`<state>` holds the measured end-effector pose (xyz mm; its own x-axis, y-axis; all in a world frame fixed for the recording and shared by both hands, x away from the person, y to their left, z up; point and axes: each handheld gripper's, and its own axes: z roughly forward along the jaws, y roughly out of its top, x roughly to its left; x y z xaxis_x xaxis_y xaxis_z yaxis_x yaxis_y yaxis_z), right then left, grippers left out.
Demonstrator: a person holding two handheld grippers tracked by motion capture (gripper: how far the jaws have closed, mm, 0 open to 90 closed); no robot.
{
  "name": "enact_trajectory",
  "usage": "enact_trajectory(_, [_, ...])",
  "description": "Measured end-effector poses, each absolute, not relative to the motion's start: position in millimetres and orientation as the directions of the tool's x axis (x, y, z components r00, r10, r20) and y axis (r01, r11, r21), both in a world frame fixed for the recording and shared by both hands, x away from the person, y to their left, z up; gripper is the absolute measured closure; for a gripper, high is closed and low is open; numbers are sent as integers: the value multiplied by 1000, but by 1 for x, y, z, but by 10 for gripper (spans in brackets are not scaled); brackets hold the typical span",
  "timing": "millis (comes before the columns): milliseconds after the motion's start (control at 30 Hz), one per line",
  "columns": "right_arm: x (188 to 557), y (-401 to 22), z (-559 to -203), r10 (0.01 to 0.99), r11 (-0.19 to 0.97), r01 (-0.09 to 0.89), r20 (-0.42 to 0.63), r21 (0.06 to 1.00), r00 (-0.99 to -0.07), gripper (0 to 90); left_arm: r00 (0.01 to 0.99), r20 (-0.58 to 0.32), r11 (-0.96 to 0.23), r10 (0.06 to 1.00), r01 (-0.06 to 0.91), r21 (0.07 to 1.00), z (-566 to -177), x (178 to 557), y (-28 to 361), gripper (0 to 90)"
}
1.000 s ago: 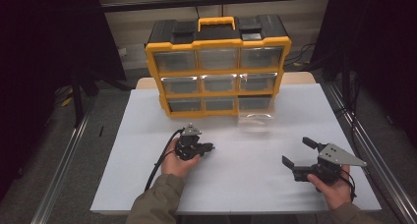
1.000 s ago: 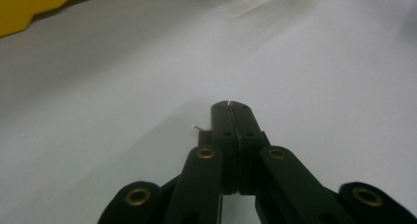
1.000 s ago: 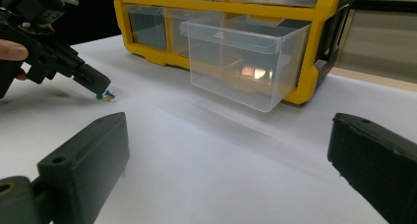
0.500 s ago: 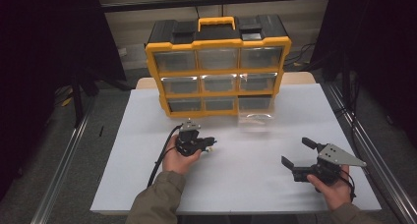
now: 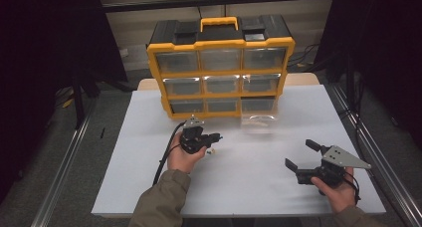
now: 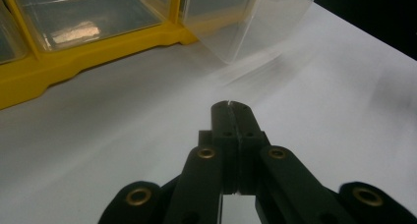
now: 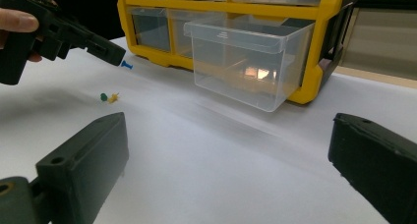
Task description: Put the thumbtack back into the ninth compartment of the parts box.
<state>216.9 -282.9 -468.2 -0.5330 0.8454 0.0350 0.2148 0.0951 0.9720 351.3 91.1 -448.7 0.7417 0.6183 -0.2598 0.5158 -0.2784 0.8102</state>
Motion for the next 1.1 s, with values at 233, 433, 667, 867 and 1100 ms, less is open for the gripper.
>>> enact_trajectory(233, [217,-283,-468,840,98,211,33,972,-542,10,742,-258,-281,619,516,809,-440,355,88,900])
enact_trajectory(433, [217,-283,-468,840,101,210,30,972,-542,10,746,-258,-283,613,513,810,-436,359,86,900])
enact_trajectory(667, [217,-283,-468,840,102,209,29,973,-541,10,751,-255,-282,610,506,815,-428,363,82,900])
enact_trajectory(867, [217,-283,-468,838,103,211,29,972,-544,10,754,-255,-273,605,497,823,-423,366,77,900])
enact_trajectory(1100, [217,-283,-468,837,102,210,30,972,-547,10,753,-265,-261,603,500,826,-418,369,72,900])
